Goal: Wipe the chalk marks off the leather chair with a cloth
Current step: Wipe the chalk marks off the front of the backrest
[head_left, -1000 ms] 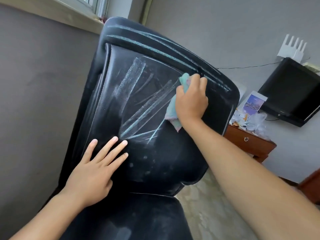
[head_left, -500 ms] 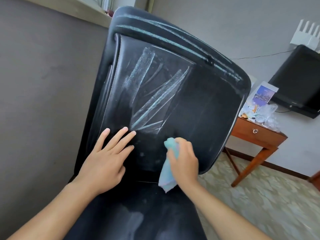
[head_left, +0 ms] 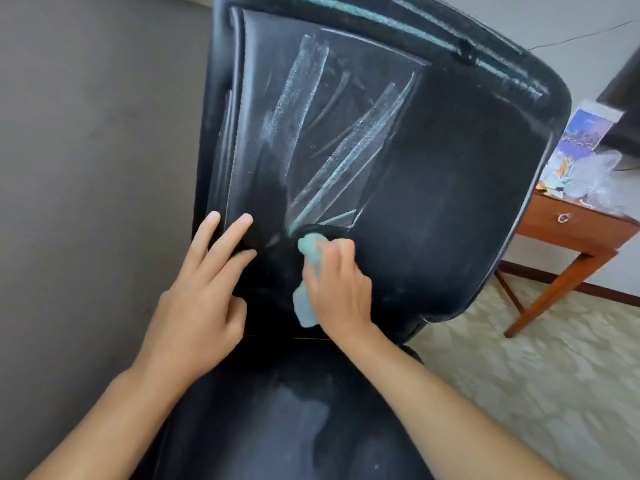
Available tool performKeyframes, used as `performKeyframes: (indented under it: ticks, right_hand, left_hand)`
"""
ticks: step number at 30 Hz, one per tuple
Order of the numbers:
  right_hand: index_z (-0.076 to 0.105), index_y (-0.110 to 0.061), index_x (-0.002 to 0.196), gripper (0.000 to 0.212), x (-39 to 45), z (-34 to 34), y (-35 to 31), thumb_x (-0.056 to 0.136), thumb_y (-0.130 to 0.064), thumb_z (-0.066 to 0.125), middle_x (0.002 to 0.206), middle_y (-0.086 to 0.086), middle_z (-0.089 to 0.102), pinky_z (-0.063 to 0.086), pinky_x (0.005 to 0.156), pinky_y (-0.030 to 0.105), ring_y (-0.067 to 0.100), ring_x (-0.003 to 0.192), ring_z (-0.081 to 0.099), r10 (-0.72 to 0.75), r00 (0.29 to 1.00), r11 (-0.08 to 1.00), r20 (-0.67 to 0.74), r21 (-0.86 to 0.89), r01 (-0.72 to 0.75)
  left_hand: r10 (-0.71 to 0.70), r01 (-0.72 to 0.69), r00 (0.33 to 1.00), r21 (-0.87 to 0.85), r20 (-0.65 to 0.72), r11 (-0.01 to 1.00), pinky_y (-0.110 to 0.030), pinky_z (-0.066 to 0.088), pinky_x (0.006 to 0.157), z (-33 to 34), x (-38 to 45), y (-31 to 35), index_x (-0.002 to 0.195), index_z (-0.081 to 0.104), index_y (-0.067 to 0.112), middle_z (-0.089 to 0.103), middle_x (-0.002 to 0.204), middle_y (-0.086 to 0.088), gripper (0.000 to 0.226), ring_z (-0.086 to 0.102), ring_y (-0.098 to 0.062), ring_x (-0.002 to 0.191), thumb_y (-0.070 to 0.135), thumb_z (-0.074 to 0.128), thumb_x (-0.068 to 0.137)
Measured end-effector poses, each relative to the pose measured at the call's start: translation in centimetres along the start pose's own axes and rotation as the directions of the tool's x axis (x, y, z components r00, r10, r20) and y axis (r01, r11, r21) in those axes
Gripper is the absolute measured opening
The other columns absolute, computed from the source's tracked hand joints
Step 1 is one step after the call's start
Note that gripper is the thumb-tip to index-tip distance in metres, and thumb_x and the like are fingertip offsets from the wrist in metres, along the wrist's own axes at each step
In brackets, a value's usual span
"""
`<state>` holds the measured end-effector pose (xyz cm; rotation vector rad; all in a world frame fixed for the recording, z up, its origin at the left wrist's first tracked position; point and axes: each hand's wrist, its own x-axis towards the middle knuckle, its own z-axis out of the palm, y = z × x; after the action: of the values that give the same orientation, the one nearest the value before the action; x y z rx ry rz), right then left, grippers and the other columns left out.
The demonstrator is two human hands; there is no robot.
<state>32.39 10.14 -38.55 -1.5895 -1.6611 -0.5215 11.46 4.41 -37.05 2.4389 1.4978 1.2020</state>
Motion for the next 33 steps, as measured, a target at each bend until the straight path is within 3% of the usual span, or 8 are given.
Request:
performKeyframes:
  ticks: [4,9,16,20,22,25,30,33]
  right_hand:
    - [0.041,-0.011,0.129,0.037,0.4,-1.7,7.7,0.1,-0.027,0.056,0.121,0.014,0.043,0.039,0.054,0.036,0.044,0.081,0.064,0.513,0.838,0.857,-0.183,0.051,-0.513]
    - [0.032,-0.017,0.131,0.045,-0.8,3.6,-4.2,0.093,-0.015,0.055,0.125,0.01,0.036,0.056,0.065,0.056,0.036,0.083,0.058,0.613,0.765,0.777,-0.198,0.323,-0.54]
    - [0.035,-0.011,0.138,0.051,-4.8,4.1,-5.5,0.093,-0.012,0.057,0.137,0.014,0.035,0.057,0.079,0.04,0.033,0.105,0.061,-0.228,0.973,0.926,-0.041,0.3,0.23]
    - [0.06,-0.036,0.104,0.015,-1.9,-0.5,7.2,0.093,-0.043,0.053,0.103,-0.009,0.062,0.052,0.084,0.043,0.014,0.091,0.06,-0.158,0.969,0.986,0.191,-0.027,0.166]
    - [0.056,-0.035,0.112,0.021,-1.4,-3.5,12.5,0.093,-0.027,0.06,0.113,-0.001,0.055,0.054,0.079,0.044,0.025,0.094,0.061,0.188,0.982,0.975,0.007,-0.12,-0.186]
    - [0.041,-0.02,0.129,0.046,-2.4,-2.7,13.8,0.091,-0.009,0.065,0.12,0.013,0.043,0.056,0.067,0.046,0.036,0.094,0.059,0.17,0.963,0.948,-0.211,-0.233,-0.218]
    - [0.035,-0.014,0.142,0.046,-0.1,0.1,3.6,0.102,-0.028,0.052,0.128,0.011,0.035,0.056,0.076,0.042,0.026,0.094,0.051,0.611,0.768,0.781,-0.19,0.302,-0.547]
    - [0.042,-0.015,0.139,0.042,1.8,0.2,-4.7,0.102,-0.033,0.051,0.119,0.0,0.038,0.047,0.067,0.028,0.017,0.087,0.05,0.426,0.888,0.858,-0.172,0.387,-0.337]
  left_hand:
    - [0.014,-0.015,1.0,-0.04,-0.023,0.999,-0.041,0.057,0.055,0.2,0.1,-0.1,0.129,0.064,0.004,0.027,0.171,0.009,0.058,0.009,-0.018,0.162,-0.013,0.058,0.075]
    - [0.043,-0.048,0.997,-0.087,-0.058,0.995,-0.032,0.052,0.081,0.3,-0.3,-0.4,0.134,0.063,0.002,0.026,0.171,0.009,0.063,0.006,-0.017,0.162,-0.017,0.057,0.074]
    - [0.021,-0.058,0.979,-0.179,-0.204,0.982,-0.022,0.024,0.125,0.3,-0.4,-1.0,0.124,0.069,-0.003,0.048,0.159,-0.004,0.055,0.028,-0.021,0.158,-0.009,0.044,0.075]
    - [-0.049,0.006,0.955,-0.146,-0.292,0.989,-0.023,0.029,0.121,0.8,0.0,-0.2,0.133,0.063,-0.003,0.05,0.154,-0.009,0.058,0.04,-0.026,0.149,-0.015,0.048,0.078]
    - [-0.146,0.089,0.946,-0.199,-0.291,0.976,-0.018,0.035,0.114,0.5,0.3,0.2,0.141,0.057,0.001,0.047,0.152,-0.009,0.068,0.045,-0.023,0.144,-0.02,0.055,0.076]
    - [-0.14,0.11,0.962,-0.136,-0.235,0.985,-0.037,0.048,0.096,0.3,0.1,0.5,0.146,0.055,0.005,0.038,0.157,-0.01,0.075,0.046,-0.026,0.142,-0.016,0.061,0.074]
    - [-0.089,0.085,0.996,0.123,0.02,0.989,-0.039,0.056,0.062,1.2,-1.2,0.9,0.161,0.032,0.008,0.001,0.174,-0.014,0.096,0.012,-0.037,0.16,-0.006,0.066,0.073]
    - [-0.075,0.058,0.994,0.191,0.084,0.98,-0.029,0.052,0.053,1.5,-1.1,0.5,0.161,0.034,0.01,-0.007,0.175,-0.01,0.099,0.002,-0.036,0.161,-0.005,0.065,0.069]
